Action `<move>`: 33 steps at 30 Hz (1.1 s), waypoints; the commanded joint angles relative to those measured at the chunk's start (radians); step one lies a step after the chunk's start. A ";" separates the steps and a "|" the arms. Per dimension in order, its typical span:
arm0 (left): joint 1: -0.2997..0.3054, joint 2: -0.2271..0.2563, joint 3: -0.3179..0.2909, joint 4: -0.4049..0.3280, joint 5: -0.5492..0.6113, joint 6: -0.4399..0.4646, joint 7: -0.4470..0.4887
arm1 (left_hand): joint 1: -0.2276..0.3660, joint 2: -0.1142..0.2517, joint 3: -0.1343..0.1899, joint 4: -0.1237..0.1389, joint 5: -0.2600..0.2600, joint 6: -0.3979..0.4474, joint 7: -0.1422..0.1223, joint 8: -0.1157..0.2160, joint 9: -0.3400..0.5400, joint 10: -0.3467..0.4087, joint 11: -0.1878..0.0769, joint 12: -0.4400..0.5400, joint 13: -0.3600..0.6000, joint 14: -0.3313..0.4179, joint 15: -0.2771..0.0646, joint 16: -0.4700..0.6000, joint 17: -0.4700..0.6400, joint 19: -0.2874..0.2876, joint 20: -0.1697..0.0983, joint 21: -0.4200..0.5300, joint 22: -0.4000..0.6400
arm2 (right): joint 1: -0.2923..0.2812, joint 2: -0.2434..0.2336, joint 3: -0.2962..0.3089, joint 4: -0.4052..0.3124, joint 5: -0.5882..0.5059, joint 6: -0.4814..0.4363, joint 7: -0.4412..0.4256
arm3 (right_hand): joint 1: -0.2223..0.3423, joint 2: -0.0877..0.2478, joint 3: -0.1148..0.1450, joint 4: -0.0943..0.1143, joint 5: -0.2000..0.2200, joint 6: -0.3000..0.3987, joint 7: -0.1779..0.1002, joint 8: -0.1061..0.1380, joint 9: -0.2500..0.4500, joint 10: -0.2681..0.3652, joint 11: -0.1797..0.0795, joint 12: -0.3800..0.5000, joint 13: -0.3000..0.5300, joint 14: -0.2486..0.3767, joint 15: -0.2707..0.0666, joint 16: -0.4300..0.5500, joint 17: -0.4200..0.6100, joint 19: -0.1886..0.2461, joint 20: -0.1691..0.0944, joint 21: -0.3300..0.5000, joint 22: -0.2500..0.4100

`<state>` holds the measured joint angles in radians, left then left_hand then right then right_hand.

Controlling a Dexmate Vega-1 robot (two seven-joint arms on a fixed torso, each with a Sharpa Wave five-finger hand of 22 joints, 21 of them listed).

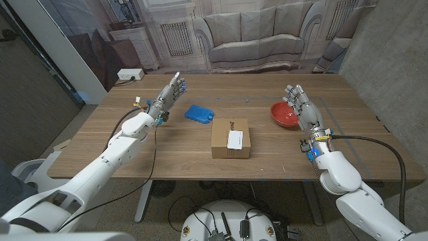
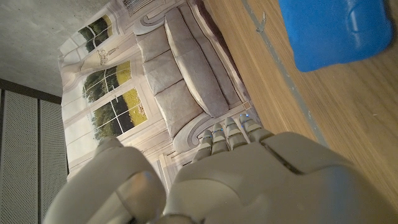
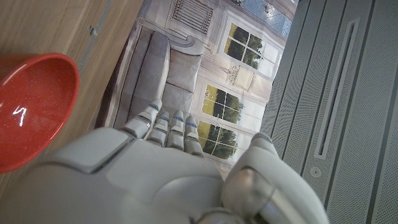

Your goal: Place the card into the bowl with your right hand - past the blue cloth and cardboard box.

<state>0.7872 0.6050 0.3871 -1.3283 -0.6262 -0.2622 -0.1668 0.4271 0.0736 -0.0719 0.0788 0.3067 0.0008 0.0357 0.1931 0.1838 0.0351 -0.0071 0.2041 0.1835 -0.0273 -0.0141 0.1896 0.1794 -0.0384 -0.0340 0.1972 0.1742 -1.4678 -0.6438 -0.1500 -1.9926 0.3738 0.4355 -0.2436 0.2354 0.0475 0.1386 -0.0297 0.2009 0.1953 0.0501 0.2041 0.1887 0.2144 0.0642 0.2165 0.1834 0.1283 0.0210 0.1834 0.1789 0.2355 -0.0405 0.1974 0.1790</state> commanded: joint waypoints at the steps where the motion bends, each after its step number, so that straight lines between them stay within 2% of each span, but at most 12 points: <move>1: 0.013 0.014 -0.008 -0.005 -0.006 -0.011 -0.015 | 0.009 0.000 -0.005 -0.006 -0.002 0.005 0.004 0.007 0.002 0.003 0.000 0.002 0.004 0.003 -0.001 0.001 0.003 -0.003 -0.053 0.001 0.005 | -0.068 0.029 0.010 -0.045 -0.064 0.026 -0.029 | 0.013 -0.002 0.004 -0.007 -0.003 0.008 0.000 0.004 0.001 0.008 -0.001 0.009 0.003 0.010 0.001 0.008 0.003 0.010 -0.012 0.007 0.003; 6: 0.020 0.018 -0.013 -0.010 -0.007 -0.017 -0.013 | 0.009 0.000 -0.005 -0.006 -0.003 0.004 0.003 0.006 0.002 0.003 0.000 0.002 0.004 0.002 -0.001 0.001 0.003 -0.004 -0.053 0.000 0.005 | -0.092 0.043 0.012 -0.056 -0.081 0.034 -0.036 | 0.017 -0.001 0.005 -0.010 -0.003 0.014 -0.005 0.005 0.001 0.011 -0.014 0.010 0.003 0.013 0.000 0.007 0.003 0.011 -0.012 0.007 0.003; 25: 0.008 0.009 -0.002 -0.005 0.001 -0.017 -0.017 | 0.011 0.003 -0.007 -0.006 -0.005 0.004 0.002 0.005 0.002 0.005 0.000 0.001 0.005 0.003 0.000 0.000 0.003 -0.008 -0.051 0.000 0.005 | -0.147 0.071 0.030 -0.093 -0.158 0.053 -0.041 | 0.040 0.005 0.013 -0.025 -0.002 0.039 -0.015 0.010 0.001 0.035 -0.021 0.016 0.004 0.027 -0.007 0.009 0.002 0.020 -0.015 0.009 0.003; 33: 0.010 0.008 -0.001 -0.012 0.006 -0.020 -0.012 | 0.011 0.004 -0.008 -0.006 -0.006 0.005 0.002 0.006 0.002 0.005 -0.001 0.001 0.005 0.003 0.001 0.000 0.003 -0.008 -0.050 0.000 0.005 | -0.175 0.095 0.043 -0.111 -0.244 0.061 -0.072 | 0.050 0.005 0.016 -0.032 -0.002 0.051 -0.019 0.013 0.002 0.049 -0.024 0.020 0.004 0.036 -0.015 0.010 0.002 0.025 -0.016 0.010 0.003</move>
<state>0.7988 0.6158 0.3819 -1.3363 -0.6267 -0.2787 -0.1824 0.4310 0.0775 -0.0760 0.0747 0.3029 0.0008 0.0357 0.1931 0.1837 0.0348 -0.0070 0.2041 0.1835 -0.0274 -0.0141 0.1896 0.1794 -0.0384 -0.0340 0.1971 0.1742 -1.6075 -0.5731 -0.1207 -2.0806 0.2173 0.4887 -0.2885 0.2747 0.0528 0.1506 -0.0556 0.2009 0.2344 0.0284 0.2119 0.1885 0.2488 0.0404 0.2321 0.1833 0.1529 0.0070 0.1888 0.1789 0.2529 -0.0408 0.1974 0.1789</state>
